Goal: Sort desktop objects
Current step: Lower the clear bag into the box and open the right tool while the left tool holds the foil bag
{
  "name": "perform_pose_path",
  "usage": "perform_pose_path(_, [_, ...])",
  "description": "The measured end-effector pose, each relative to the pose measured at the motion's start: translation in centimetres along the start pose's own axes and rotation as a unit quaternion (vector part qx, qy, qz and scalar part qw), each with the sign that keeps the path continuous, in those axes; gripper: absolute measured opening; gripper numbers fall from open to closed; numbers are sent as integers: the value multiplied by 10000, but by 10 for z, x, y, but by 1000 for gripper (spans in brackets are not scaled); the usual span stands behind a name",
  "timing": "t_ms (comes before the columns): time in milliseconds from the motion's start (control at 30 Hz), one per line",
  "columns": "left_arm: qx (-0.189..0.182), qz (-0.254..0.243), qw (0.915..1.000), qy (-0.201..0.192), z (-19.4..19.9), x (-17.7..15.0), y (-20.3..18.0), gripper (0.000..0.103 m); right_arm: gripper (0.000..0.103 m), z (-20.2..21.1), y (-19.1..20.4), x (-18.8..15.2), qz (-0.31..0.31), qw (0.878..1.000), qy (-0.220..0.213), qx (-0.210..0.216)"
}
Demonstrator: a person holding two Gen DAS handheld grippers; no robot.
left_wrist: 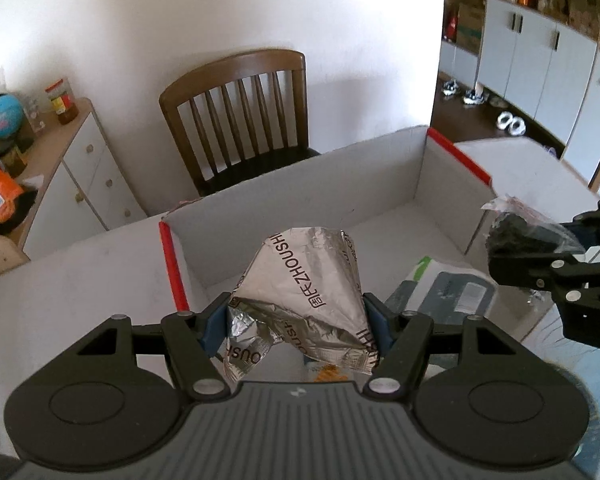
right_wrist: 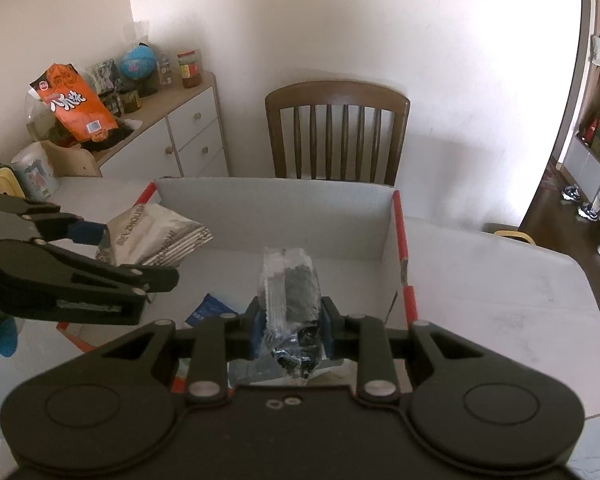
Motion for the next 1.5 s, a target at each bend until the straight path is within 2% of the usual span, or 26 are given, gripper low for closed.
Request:
perform_pose_path(533, [232, 9, 9989, 400, -41, 0, 3, 68, 26, -40, -6, -2, -183, 9994, 265, -115])
perform_pose_path(1000, [216, -148, 9972, 694, -60, -10, -6, 68, 27, -60, -7, -12, -150, 9983, 530, -187])
perform_pose_path(1200, [188, -66, 9971, 733, -60, -9, -5, 68, 27, -63, -8, -17, -171, 9977, 616, -215])
perform_pose_path(1433, [187, -2, 9972, 728, -59, -8, -4, 68, 33, -66, -10, -22, -184, 9970, 707, -263])
perform_pose_path(1500, [166, 24, 9973, 716, -57, -8, -4, 69, 38, -65, -11, -24, -193, 9968, 728, -251])
Point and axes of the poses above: each gripper's, at about its wrist camera, not at the fingertips, and z roughly against the way its jaws point, y to its left, x to its top, the point moved 10 cm from there along -z, roughly the way its jaws point, and after that the axes turned 12 degrees about y, right-handed, at the moved point
